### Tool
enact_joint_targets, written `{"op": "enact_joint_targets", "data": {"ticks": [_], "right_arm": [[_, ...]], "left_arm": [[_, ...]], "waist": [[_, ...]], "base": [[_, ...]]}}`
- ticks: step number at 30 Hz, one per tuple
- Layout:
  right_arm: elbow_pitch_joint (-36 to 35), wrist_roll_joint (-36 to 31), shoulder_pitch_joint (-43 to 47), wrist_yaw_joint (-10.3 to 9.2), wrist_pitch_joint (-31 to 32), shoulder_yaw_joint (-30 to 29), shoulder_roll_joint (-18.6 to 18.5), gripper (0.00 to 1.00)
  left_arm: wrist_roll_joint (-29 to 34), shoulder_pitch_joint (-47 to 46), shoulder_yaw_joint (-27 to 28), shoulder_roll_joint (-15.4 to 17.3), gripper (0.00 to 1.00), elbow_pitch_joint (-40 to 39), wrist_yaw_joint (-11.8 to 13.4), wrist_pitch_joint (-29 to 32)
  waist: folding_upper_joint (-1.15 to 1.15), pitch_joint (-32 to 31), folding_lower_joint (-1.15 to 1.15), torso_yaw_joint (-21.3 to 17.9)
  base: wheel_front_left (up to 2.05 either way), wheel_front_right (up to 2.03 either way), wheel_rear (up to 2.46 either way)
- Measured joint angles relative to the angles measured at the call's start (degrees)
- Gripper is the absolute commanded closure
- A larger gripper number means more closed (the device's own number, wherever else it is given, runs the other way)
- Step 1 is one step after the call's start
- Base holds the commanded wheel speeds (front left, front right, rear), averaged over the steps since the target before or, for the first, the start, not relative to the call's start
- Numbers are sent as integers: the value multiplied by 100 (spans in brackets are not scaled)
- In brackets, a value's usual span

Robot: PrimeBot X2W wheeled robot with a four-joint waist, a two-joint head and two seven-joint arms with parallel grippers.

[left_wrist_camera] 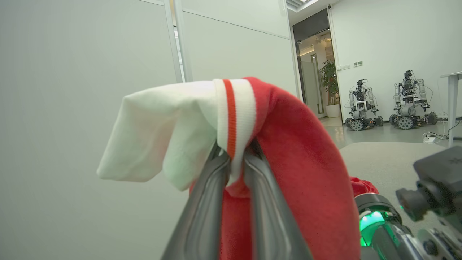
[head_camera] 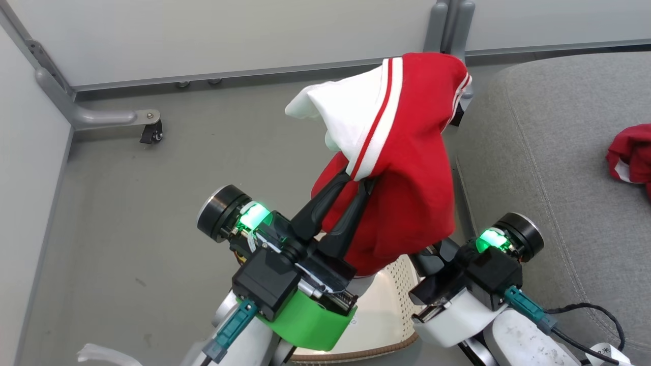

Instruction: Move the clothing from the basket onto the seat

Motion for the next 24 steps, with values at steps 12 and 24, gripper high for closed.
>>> {"op": "enact_joint_targets", "data": {"ticks": [12,24], "right_arm": [[-246,18,105,0,0,-272,80,100],[-335,-24,140,0,0,-431,35,100]], "left_arm": [[37,146,-67,151,100,270,0,0],[74,185,113,186,0,394,0,-1]], "waist": [[0,-12,0,-2],[0,23,0,52]], "base": [[0,0,0],[0,0,0]]}}
